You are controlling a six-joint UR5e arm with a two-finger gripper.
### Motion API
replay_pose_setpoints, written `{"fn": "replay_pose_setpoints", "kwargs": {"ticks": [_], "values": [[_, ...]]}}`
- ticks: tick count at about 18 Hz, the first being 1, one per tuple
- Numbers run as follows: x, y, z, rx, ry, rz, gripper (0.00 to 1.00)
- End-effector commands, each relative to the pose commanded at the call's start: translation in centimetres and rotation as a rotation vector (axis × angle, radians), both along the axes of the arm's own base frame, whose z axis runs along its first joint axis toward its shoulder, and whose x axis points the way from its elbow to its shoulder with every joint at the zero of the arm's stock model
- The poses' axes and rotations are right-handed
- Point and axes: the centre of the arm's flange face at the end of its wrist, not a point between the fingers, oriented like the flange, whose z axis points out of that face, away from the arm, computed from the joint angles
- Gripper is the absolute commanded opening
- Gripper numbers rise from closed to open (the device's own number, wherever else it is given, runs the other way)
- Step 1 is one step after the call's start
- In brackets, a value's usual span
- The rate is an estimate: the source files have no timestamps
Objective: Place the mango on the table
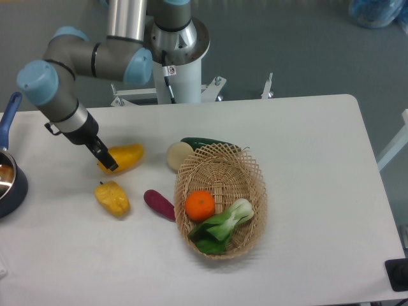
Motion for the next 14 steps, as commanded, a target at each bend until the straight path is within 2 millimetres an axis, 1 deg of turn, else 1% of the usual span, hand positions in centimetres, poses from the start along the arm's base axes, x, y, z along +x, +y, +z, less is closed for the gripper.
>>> {"fn": "replay_pose_setpoints", "kwargs": {"ticks": [2,5,7,9,11,13,14], "values": [[-0.8,-0.7,1.6,0.023,0.019,0.028,1.00],[-5.4,-1.9,3.1,0.072,0.024,0.186,1.00],[-10.3,-3.2,3.8,0.098,0.021,0.312,1.00],[-14.5,-4.5,4.4,0.118,0.015,0.394,1.00],[-18.8,-6.2,4.6,0.132,0.004,0.480,1.00],[-22.9,-8.2,4.6,0.149,-0.030,0.531,1.00],[-24.9,-9.2,4.7,0.159,-0.047,0.527,1.00]]}}
